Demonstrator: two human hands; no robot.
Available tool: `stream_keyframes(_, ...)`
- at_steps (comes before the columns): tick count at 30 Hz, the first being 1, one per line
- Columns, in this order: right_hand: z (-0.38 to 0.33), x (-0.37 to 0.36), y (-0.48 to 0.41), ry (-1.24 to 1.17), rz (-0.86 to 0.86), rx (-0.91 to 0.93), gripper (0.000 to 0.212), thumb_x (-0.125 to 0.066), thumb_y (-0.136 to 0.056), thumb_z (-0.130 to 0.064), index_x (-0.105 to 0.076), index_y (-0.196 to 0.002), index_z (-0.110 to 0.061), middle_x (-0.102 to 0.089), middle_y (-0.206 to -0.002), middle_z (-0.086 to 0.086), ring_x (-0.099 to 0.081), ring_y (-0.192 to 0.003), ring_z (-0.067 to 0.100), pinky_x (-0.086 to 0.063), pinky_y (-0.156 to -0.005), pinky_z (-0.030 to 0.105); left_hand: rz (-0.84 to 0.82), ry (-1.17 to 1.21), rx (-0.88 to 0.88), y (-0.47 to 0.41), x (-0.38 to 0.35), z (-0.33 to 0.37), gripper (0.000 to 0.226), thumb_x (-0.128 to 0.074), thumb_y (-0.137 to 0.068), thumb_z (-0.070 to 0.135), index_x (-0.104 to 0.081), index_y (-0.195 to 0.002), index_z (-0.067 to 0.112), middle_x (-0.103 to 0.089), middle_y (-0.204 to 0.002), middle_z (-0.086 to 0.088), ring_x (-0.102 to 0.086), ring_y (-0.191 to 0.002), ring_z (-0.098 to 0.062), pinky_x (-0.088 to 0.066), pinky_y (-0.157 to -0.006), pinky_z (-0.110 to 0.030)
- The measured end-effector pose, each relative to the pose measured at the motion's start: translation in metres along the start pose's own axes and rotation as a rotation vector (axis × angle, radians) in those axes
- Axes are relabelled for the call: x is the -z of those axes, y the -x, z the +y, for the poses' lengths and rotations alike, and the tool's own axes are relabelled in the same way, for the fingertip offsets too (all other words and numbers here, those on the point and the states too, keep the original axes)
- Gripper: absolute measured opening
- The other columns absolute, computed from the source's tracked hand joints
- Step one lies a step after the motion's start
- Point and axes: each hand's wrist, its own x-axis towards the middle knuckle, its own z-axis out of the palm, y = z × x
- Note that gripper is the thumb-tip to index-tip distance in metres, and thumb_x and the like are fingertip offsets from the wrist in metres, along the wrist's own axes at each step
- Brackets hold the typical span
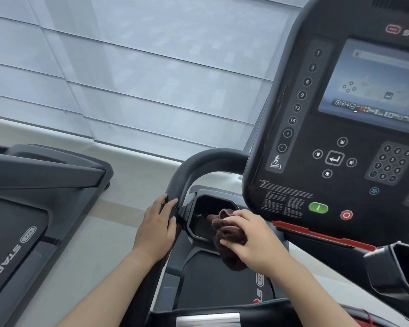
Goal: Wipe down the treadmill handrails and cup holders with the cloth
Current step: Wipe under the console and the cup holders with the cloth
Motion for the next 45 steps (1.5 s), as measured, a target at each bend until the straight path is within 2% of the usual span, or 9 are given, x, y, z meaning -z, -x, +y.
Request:
stream_keyframes(8, 0.007, 0.013, 0.031, 0.005, 0.177, -0.047, 0.037, -0.07, -0.078, -0.039, -0.06, -0.114, -0.037, -0.049, -0.121, -0.019, -0.045, -0.114, 0.012, -0.038, -0.1, 0.03, 0.034, -0.13, -0.107, 0.008, 0.004, 0.01, 0.042, -0.054, -0.087, 0.015, -0.049, -0.129, 0.013, -0.044, -0.139, -0.007, -0.038, -0.129, -0.025, -0.035, -0.106, -0.041)
stream_keyframes(14, 0.026, 0.025, 0.056, -0.034, 0.231, -0.076, 0.036, -0.071, -0.078, -0.036, -0.062, -0.113, -0.035, -0.051, -0.121, -0.015, -0.046, -0.117, 0.012, -0.038, -0.102, 0.036, 0.021, -0.091, -0.183, 0.023, 0.003, 0.046, 0.041, -0.054, -0.088, 0.019, -0.05, -0.129, 0.017, -0.046, -0.138, -0.002, -0.041, -0.128, -0.019, -0.036, -0.105, -0.039)
stream_keyframes(22, 0.044, 0.05, 0.104, -0.176, 0.396, -0.076, 0.038, -0.073, -0.078, -0.031, -0.06, -0.112, -0.039, -0.048, -0.117, -0.023, -0.043, -0.115, 0.001, -0.027, -0.1, 0.011, -0.098, 0.02, -0.338, 0.042, -0.016, 0.121, 0.03, -0.051, -0.091, 0.024, -0.058, -0.12, 0.019, -0.05, -0.132, 0.004, -0.045, -0.122, -0.013, -0.048, -0.094, -0.037)
stream_keyframes(26, 0.062, 0.071, 0.14, -0.182, 0.53, -0.108, 0.04, -0.075, -0.076, -0.029, -0.061, -0.112, -0.037, -0.05, -0.116, -0.02, -0.042, -0.111, -0.006, -0.022, -0.098, 0.004, -0.128, 0.027, -0.454, 0.055, -0.032, 0.169, 0.039, -0.041, -0.089, 0.038, -0.058, -0.118, 0.017, -0.053, -0.127, 0.006, -0.047, -0.119, -0.011, -0.039, -0.101, -0.03)
stream_keyframes(29, 0.083, 0.083, 0.176, -0.155, 0.579, -0.18, 0.041, -0.076, -0.074, -0.03, -0.061, -0.112, -0.038, -0.046, -0.115, -0.024, -0.04, -0.109, -0.004, -0.02, -0.098, 0.004, -0.175, 0.029, -0.524, 0.065, -0.051, 0.206, 0.036, -0.043, -0.09, 0.035, -0.057, -0.118, 0.019, -0.053, -0.128, 0.006, -0.046, -0.121, -0.011, -0.035, -0.105, -0.031)
stream_keyframes(36, 0.125, 0.083, 0.272, -0.193, 0.576, -0.354, 0.041, -0.077, -0.073, -0.029, -0.063, -0.111, -0.035, -0.052, -0.121, -0.013, -0.046, -0.118, 0.012, -0.034, -0.105, 0.028, -0.281, 0.034, -0.632, 0.105, -0.103, 0.28, 0.03, -0.051, -0.092, 0.026, -0.055, -0.121, 0.022, -0.05, -0.132, 0.008, -0.039, -0.126, -0.005, -0.021, -0.107, -0.016)
stream_keyframes(38, 0.135, 0.085, 0.296, -0.184, 0.591, -0.393, 0.041, -0.077, -0.073, -0.03, -0.063, -0.112, -0.033, -0.053, -0.122, -0.011, -0.046, -0.119, 0.011, -0.034, -0.105, 0.025, -0.311, 0.036, -0.672, 0.116, -0.113, 0.299, 0.03, -0.05, -0.092, 0.027, -0.055, -0.121, 0.023, -0.049, -0.133, 0.01, -0.038, -0.126, -0.003, -0.022, -0.106, -0.015)
stream_keyframes(42, 0.153, 0.085, 0.344, -0.158, 0.643, -0.491, 0.04, -0.076, -0.073, -0.033, -0.063, -0.111, -0.038, -0.048, -0.12, -0.021, -0.042, -0.117, 0.003, -0.022, -0.101, 0.007, -0.389, 0.046, -0.779, 0.139, -0.138, 0.338, 0.029, -0.05, -0.091, 0.028, -0.055, -0.12, 0.024, -0.05, -0.13, 0.011, -0.04, -0.123, -0.003, -0.026, -0.104, -0.016)
stream_keyframes(45, 0.162, 0.079, 0.377, -0.134, 0.691, -0.601, 0.04, -0.076, -0.073, -0.035, -0.063, -0.112, -0.037, -0.049, -0.121, -0.019, -0.044, -0.116, 0.008, -0.032, -0.102, 0.02, -0.487, 0.032, -0.896, 0.161, -0.161, 0.363, 0.029, -0.05, -0.091, 0.027, -0.056, -0.12, 0.023, -0.052, -0.128, 0.01, -0.044, -0.12, -0.006, -0.032, -0.101, -0.02)
